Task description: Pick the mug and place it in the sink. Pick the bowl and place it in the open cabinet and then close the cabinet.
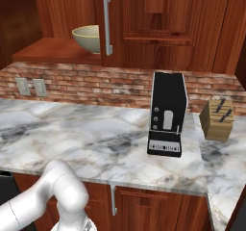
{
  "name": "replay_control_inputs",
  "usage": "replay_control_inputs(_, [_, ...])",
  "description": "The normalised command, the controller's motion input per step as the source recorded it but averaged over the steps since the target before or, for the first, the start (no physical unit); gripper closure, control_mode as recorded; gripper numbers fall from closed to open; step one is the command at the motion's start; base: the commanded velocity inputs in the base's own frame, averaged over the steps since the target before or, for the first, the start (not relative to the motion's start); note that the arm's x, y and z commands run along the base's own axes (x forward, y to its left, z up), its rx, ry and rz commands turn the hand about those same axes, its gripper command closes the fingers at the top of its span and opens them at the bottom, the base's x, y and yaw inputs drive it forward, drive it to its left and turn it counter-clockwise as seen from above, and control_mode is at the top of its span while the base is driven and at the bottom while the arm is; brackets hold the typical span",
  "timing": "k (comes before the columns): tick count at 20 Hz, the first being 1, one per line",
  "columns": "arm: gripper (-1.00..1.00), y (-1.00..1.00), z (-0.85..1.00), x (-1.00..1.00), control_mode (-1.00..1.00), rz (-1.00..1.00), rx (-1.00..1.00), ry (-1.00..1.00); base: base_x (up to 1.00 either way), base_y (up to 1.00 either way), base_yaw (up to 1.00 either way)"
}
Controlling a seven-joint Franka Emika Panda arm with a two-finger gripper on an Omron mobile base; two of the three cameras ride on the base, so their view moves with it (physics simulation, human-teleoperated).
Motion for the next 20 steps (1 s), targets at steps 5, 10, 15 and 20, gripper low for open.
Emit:
replay_control_inputs(5, [-1.00, 0.00, -0.61, 0.81, -1.00, 0.00, 0.11, 0.04, 0.00, 0.00, 0.00])
replay_control_inputs(10, [-1.00, -0.03, -0.36, 0.48, -1.00, 0.00, 0.10, 0.01, 0.00, 0.00, 0.00])
replay_control_inputs(15, [-1.00, -0.34, -0.12, 0.09, -1.00, 0.00, 0.10, 0.00, 0.00, 0.00, 0.00])
replay_control_inputs(20, [-1.00, -0.44, -0.06, 0.00, -1.00, 0.00, 0.10, 0.00, 0.00, 0.00, 0.00])
